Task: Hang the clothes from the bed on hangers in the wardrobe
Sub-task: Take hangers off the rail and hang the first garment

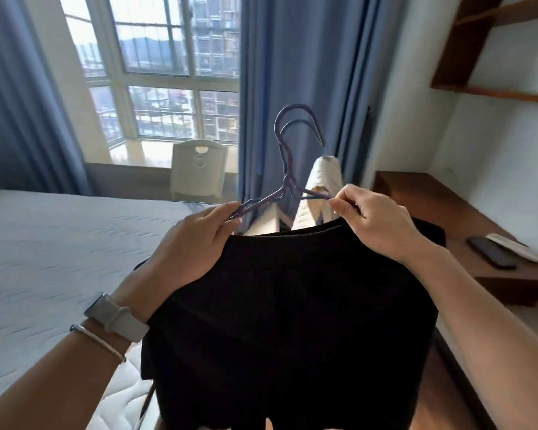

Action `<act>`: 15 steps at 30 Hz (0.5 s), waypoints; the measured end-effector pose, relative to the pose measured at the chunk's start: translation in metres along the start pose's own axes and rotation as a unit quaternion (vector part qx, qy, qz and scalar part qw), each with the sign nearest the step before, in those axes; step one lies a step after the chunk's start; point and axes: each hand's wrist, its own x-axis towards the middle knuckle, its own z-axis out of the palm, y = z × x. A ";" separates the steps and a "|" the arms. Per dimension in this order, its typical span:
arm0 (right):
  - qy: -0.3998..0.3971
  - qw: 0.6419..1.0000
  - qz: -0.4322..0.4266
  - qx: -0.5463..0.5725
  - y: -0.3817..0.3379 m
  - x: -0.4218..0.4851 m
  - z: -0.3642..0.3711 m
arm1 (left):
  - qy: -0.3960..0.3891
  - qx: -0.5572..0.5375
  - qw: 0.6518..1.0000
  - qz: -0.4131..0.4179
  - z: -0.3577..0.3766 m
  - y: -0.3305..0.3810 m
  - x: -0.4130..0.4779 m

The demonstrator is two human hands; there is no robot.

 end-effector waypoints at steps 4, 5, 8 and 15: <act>0.001 0.996 -0.058 0.063 0.020 0.089 0.050 | 0.050 0.038 0.998 -0.032 0.015 -0.036 0.044; 0.003 0.994 -0.076 0.077 0.023 0.111 0.062 | 0.064 0.052 0.995 -0.052 0.019 -0.045 0.054; 0.011 0.985 -0.137 0.104 0.029 0.183 0.097 | 0.105 0.081 0.981 -0.140 0.026 -0.071 0.088; -0.016 0.958 -0.243 0.151 0.007 0.319 0.161 | 0.091 0.142 0.931 -0.325 0.024 -0.138 0.120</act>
